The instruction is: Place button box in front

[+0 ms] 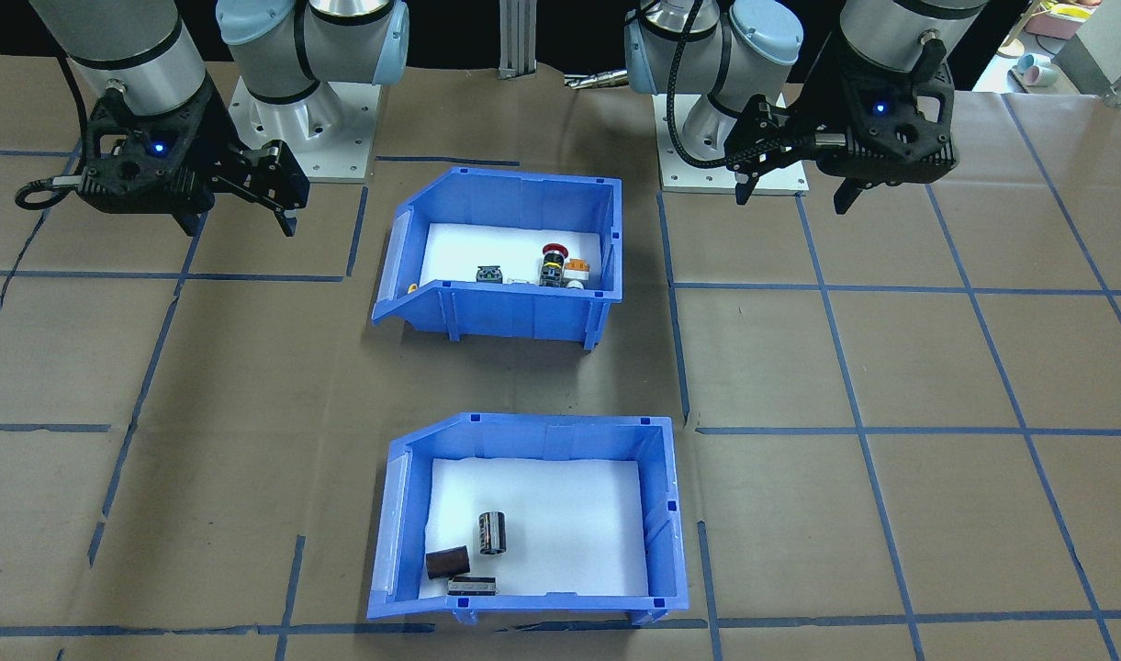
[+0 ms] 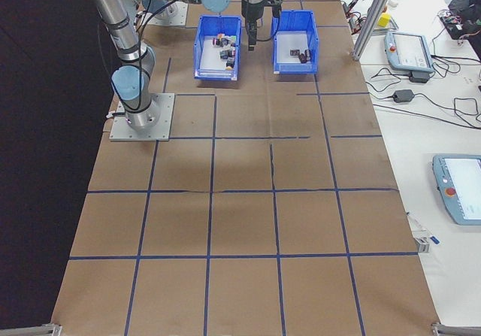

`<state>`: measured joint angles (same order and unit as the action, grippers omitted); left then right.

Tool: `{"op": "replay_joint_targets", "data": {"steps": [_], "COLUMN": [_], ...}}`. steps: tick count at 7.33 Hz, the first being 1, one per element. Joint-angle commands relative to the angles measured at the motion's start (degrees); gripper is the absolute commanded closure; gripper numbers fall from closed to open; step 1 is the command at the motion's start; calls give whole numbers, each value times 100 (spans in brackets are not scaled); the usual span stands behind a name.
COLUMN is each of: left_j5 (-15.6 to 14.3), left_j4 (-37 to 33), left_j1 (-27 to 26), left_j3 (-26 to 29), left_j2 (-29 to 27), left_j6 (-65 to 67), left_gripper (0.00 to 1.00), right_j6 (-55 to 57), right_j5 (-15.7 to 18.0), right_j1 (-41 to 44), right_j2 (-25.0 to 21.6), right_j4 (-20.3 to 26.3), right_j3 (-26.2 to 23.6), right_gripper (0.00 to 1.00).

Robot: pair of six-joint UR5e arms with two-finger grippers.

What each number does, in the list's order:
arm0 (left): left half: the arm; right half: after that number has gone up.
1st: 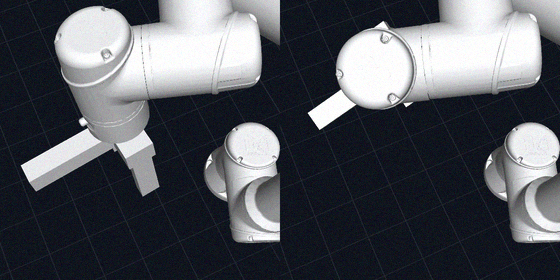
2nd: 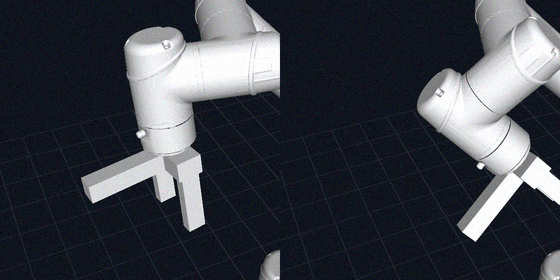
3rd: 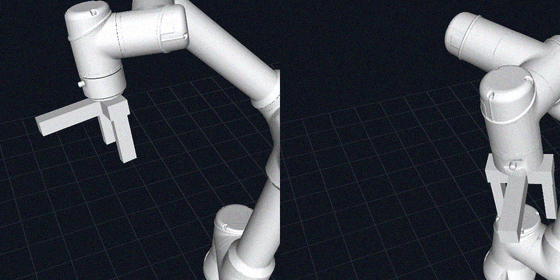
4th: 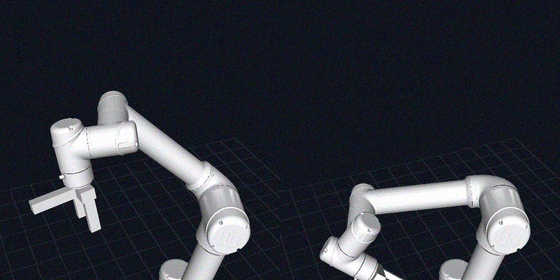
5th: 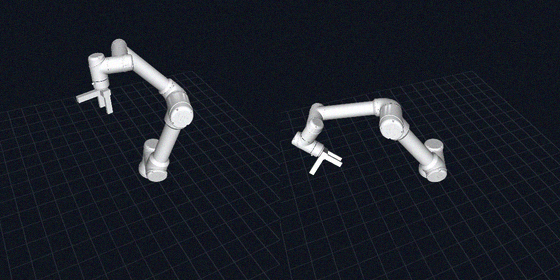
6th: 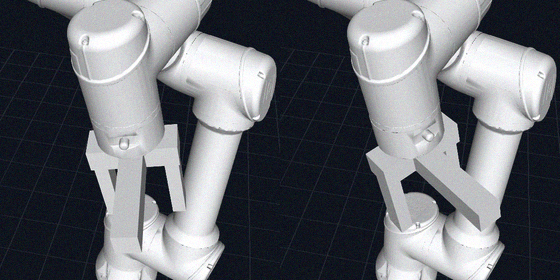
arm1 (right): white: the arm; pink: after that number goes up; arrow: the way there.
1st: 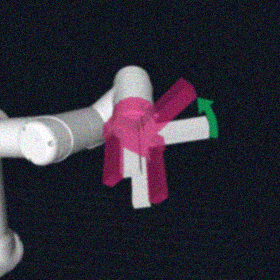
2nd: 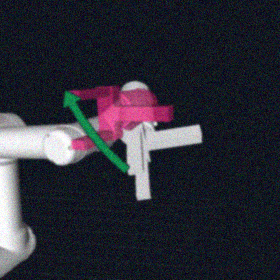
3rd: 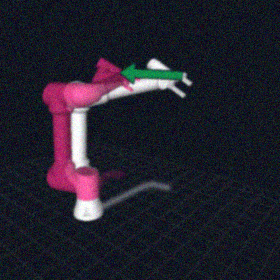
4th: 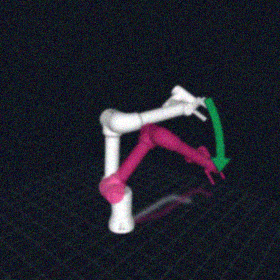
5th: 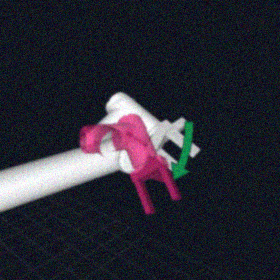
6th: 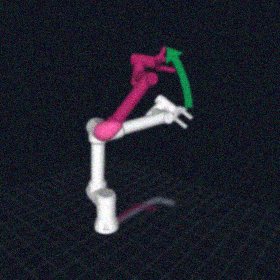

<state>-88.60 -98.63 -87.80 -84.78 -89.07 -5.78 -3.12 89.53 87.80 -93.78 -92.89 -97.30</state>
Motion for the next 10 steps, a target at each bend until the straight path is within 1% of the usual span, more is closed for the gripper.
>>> {"op": "replay_joint_targets", "data": {"steps": [1, 2, 3, 4, 5, 6, 7, 8, 9, 10], "left_j5": [-8, -34, -269, -289, -289, -289, -289, -219, -210, -262], "left_j4": [1, 45, 80, 193, 247, 256, 265, 248, 247, 204], "left_j1": [0, 0, 0, 0, 0, 0, 0, 0, 0, -69], "left_j3": [-22, 39, 14, 22, -91, -127, -153, -162, -179, -319], "left_j2": [-14, -14, -23, -23, 12, 4, -5, -5, -22, 90], "left_j6": [7, -2, 7, 85, 138, 339, 767, 1390, 2509, 3217], "left_gripper": [1, 1, 1, 1, 1, 1, 1, 1, 1, 1], "right_j6": [-5, -5, -22, -475, -1080, -1529, -2352, -2856, -3435, -4355], "right_j5": [12, -5, -6, -14, -23, -75, -93, -93, -93, -102], "right_j1": [0, 26, 35, 44, 44, 44, 79, 97, 140, 176], "right_j2": [0, -17, -35, 34, 270, 586, 1041, 1359, 1501, 1572], "right_j4": [34, 95, 104, 35, 26, 8, -27, 8, -18, -71], "right_j3": [44, 70, 71, 140, 341, 682, 1182, 1561, 1730, 1767], "right_gripper": [0, 0, 0, 0, 0, 0, 0, 0, 0, 0]}}
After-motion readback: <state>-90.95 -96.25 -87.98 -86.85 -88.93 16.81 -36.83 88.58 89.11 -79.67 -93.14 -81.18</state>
